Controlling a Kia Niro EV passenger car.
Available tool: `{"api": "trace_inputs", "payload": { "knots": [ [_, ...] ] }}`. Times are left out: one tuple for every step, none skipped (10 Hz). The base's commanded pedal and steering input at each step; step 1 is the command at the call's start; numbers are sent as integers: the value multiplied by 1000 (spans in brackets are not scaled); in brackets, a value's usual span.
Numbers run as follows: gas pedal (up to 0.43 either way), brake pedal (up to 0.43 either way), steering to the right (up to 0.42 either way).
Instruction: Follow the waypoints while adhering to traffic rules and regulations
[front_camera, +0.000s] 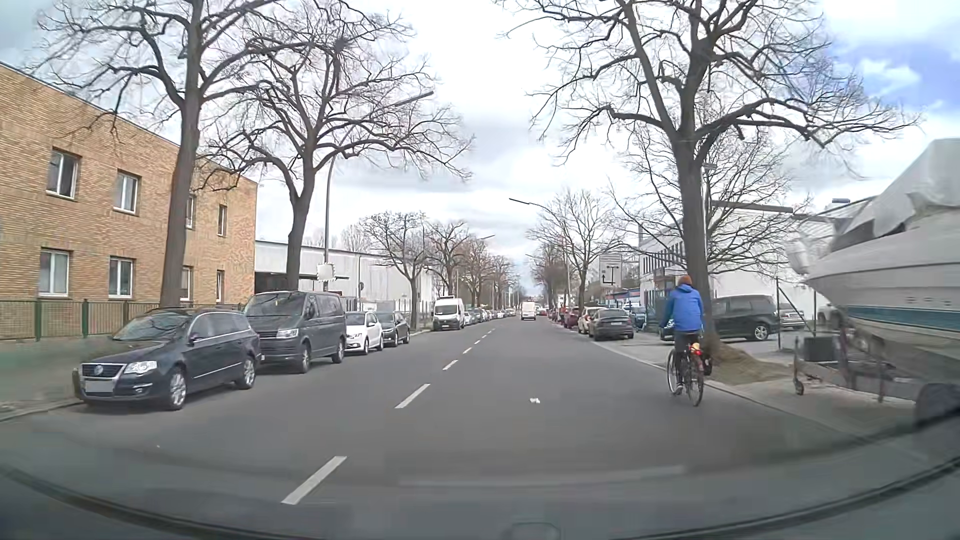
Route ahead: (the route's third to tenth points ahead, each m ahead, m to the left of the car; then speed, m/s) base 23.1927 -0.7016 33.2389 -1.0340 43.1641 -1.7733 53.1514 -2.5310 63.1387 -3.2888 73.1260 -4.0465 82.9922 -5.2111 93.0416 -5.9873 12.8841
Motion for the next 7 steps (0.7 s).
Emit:
{"api": "trace_inputs", "payload": {
  "knots": [
    [169, 0, 18],
    [169, 0, 18],
    [157, 0, 19],
    [138, 0, 18],
    [138, 0, 17],
    [130, 0, 16],
    [130, 0, 12]
  ]
}}
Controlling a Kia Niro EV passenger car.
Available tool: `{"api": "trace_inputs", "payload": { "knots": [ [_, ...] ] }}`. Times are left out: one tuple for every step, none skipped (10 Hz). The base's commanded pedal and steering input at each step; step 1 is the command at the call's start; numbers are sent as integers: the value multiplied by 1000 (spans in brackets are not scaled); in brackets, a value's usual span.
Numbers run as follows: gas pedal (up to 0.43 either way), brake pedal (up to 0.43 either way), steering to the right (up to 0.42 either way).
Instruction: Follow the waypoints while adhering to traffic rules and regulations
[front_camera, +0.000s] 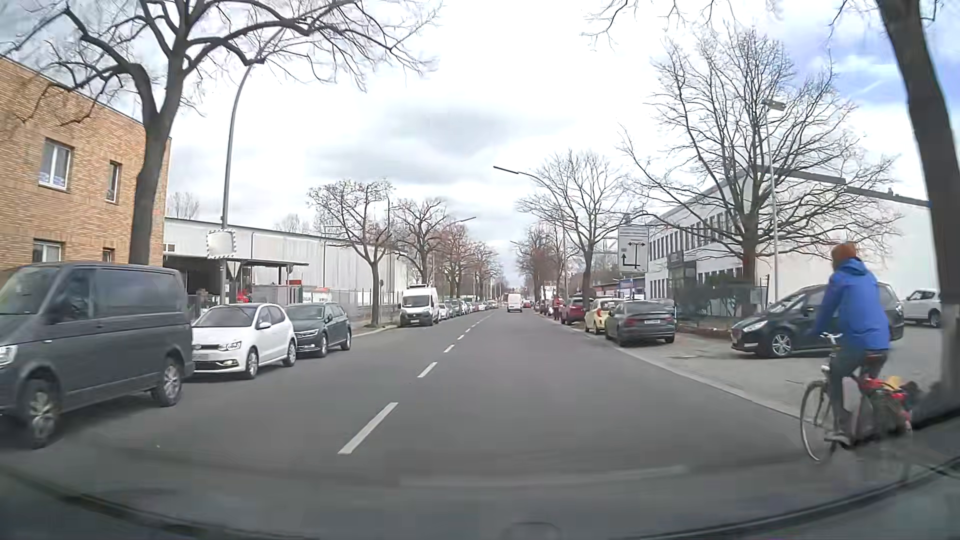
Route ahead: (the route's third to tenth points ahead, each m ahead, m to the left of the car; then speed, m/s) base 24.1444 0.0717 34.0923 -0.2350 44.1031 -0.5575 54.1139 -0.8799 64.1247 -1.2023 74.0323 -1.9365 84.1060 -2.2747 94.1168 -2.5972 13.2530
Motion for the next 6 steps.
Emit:
{"api": "trace_inputs", "payload": {
  "knots": [
    [118, 0, 7],
    [98, 0, 5],
    [79, 0, 5],
    [67, 0, 6],
    [67, 0, 6],
    [47, 0, 8]
  ]
}}
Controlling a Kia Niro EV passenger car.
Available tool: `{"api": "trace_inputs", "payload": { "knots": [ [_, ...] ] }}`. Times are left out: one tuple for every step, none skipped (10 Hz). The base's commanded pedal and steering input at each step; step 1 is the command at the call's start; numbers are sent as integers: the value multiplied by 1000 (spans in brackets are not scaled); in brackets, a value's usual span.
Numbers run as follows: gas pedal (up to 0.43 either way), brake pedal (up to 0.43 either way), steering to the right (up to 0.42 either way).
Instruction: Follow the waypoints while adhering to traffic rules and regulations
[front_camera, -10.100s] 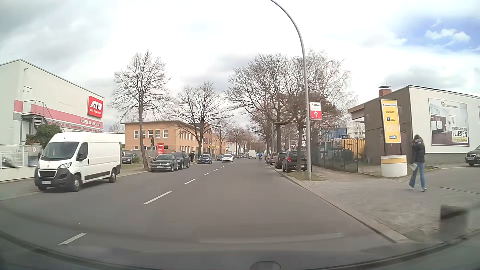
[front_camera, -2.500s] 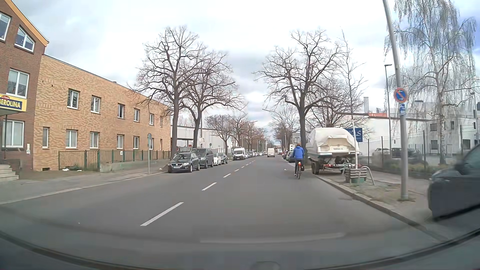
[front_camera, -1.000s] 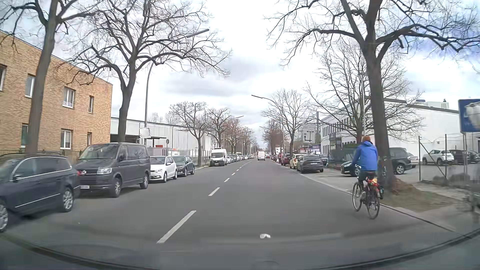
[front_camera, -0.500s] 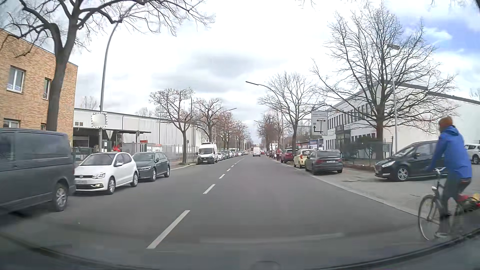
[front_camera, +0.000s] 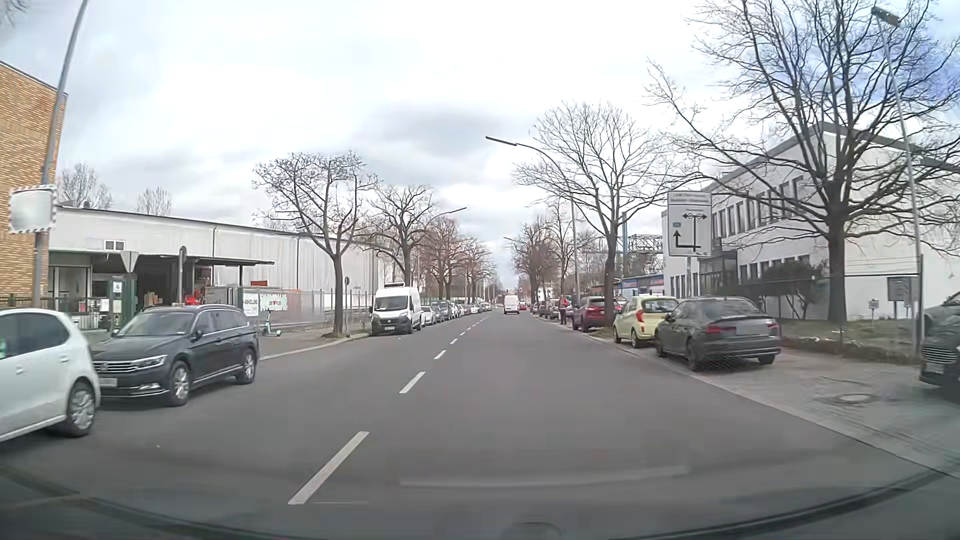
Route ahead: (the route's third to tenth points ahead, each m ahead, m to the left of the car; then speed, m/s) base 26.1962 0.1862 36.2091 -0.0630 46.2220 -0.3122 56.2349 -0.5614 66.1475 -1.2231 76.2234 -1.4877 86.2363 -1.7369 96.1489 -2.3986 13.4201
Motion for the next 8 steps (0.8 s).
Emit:
{"api": "trace_inputs", "payload": {
  "knots": [
    [28, 0, 8],
    [28, 0, 9],
    [28, 0, 12],
    [28, 0, 15],
    [28, 0, 15],
    [28, 0, 15],
    [20, 0, 15],
    [8, 0, 15]
  ]
}}
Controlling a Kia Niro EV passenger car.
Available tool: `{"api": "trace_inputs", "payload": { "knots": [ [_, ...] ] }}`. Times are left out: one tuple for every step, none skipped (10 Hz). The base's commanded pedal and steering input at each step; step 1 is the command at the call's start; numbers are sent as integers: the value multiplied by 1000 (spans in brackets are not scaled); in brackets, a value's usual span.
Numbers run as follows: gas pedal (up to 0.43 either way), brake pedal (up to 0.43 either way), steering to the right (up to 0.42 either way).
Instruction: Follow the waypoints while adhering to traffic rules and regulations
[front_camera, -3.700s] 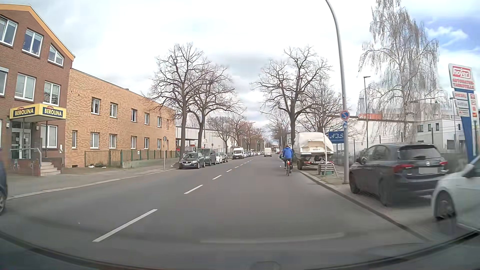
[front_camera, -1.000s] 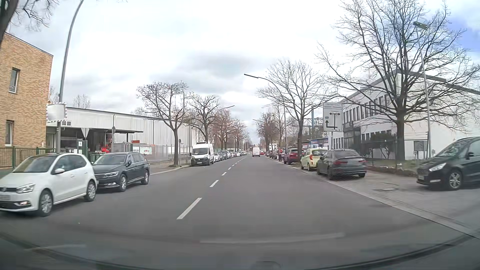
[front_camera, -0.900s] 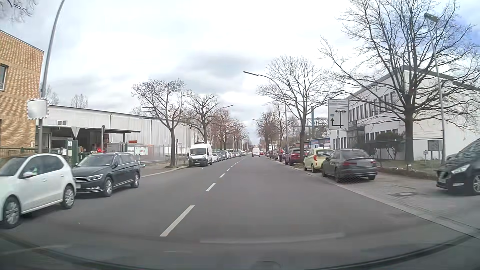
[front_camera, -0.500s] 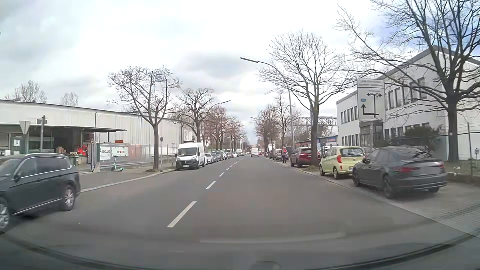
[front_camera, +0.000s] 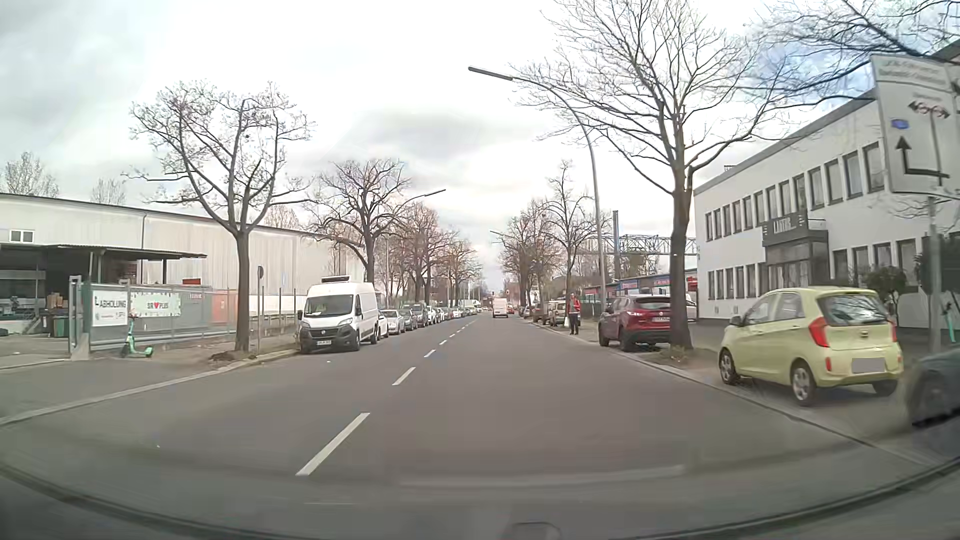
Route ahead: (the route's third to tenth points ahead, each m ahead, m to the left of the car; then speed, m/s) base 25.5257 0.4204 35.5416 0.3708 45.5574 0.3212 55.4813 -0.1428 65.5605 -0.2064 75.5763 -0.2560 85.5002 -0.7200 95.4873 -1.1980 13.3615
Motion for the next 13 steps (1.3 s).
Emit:
{"api": "trace_inputs", "payload": {
  "knots": [
    [8, 0, 15],
    [0, 0, 15],
    [0, 0, 15],
    [0, 0, 15],
    [0, 0, 15],
    [0, 0, 13],
    [0, 0, 10],
    [0, 0, 9],
    [0, 0, 8],
    [0, 0, 6],
    [0, 0, 5],
    [0, 0, 5],
    [0, 0, 5]
  ]
}}
